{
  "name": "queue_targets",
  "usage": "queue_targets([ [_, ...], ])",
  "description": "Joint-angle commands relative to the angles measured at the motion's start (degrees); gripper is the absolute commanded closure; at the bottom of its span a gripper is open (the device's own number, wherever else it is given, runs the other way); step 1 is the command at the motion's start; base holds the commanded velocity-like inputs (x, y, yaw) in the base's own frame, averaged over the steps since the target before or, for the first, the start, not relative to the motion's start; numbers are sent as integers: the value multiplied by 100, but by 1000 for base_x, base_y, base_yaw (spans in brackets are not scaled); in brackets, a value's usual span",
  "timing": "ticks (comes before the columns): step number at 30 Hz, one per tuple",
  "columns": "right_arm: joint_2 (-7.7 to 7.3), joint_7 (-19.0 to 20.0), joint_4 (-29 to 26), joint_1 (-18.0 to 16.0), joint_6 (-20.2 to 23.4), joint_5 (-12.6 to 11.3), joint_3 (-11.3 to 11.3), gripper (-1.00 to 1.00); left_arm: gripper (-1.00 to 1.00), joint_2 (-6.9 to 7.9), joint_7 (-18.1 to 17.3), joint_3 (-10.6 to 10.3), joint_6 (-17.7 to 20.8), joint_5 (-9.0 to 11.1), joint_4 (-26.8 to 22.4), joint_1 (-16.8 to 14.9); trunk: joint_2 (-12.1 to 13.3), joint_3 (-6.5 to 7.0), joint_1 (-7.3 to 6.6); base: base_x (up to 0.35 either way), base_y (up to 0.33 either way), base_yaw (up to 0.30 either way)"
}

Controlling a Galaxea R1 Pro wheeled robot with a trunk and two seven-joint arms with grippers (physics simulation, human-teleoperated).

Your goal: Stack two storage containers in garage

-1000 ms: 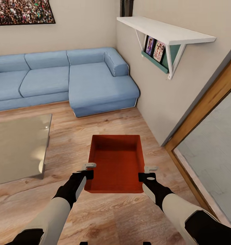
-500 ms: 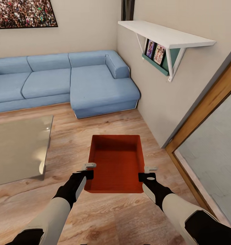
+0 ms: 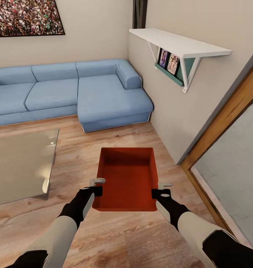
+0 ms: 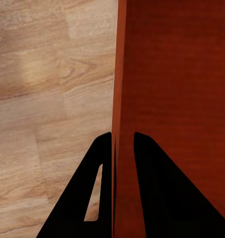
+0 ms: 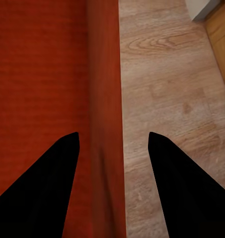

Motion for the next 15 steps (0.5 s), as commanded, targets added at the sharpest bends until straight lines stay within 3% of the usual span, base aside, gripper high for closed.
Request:
queue_targets([
  [1, -3, -83, 13, 1, 38, -54, 122, 100, 100, -10, 25, 73, 45, -197, -60, -5, -9, 1, 3, 0, 0, 0],
  [15, -3, -83, 13, 1, 38, -54, 122, 100, 100, -10, 25, 73, 46, -197, -60, -4, -9, 129, 3, 0, 0, 0],
])
